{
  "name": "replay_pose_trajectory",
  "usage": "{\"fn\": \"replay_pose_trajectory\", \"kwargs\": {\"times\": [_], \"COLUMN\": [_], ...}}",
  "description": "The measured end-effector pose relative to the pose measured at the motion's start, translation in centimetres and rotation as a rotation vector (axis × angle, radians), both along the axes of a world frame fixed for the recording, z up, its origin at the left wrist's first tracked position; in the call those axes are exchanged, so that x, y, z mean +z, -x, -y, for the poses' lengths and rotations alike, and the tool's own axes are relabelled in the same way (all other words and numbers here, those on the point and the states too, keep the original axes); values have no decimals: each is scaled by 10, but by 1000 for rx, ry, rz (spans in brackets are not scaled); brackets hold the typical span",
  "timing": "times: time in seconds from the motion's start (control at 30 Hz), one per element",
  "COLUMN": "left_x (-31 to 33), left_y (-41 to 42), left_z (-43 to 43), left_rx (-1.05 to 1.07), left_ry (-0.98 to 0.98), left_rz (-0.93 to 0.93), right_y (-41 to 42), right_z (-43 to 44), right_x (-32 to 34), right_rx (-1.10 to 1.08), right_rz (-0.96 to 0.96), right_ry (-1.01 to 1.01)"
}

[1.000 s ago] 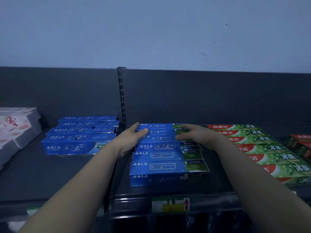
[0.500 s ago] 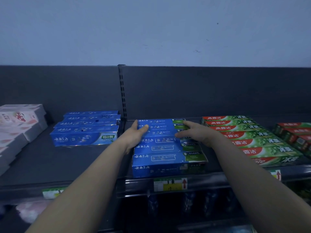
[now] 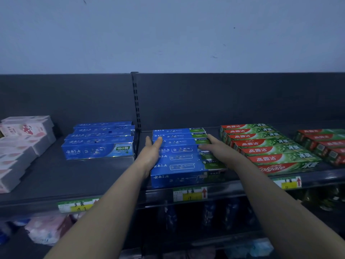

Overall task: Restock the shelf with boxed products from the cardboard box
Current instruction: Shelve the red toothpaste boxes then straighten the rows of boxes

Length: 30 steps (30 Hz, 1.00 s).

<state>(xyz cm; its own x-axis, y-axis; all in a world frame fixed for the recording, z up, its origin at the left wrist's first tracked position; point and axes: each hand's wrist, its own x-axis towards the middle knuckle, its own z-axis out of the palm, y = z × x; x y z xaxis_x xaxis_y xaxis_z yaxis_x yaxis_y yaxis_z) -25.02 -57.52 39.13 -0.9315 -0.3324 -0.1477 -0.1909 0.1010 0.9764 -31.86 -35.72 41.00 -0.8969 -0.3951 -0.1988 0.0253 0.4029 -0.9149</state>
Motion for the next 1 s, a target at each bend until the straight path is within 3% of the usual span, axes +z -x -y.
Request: {"fn": "replay_pose_trajectory", "kwargs": {"times": [0.5,0.77,0.87,1.0], "left_x": [-2,13,18,16], "left_y": [-36,-60,-75,-101], "left_z": [-17,-9,1,25], "left_rx": [33,76,155,235], "left_ry": [29,272,295,312], "left_rz": [-35,-64,-103,-120], "right_y": [-31,-29,-30,-48], "right_z": [-19,-11,11,50], "right_x": [-3,21,28,27], "right_rx": [109,180,222,305], "right_rz": [-96,-342,-482,-531], "right_ry": [-51,-291,-331,-340]}}
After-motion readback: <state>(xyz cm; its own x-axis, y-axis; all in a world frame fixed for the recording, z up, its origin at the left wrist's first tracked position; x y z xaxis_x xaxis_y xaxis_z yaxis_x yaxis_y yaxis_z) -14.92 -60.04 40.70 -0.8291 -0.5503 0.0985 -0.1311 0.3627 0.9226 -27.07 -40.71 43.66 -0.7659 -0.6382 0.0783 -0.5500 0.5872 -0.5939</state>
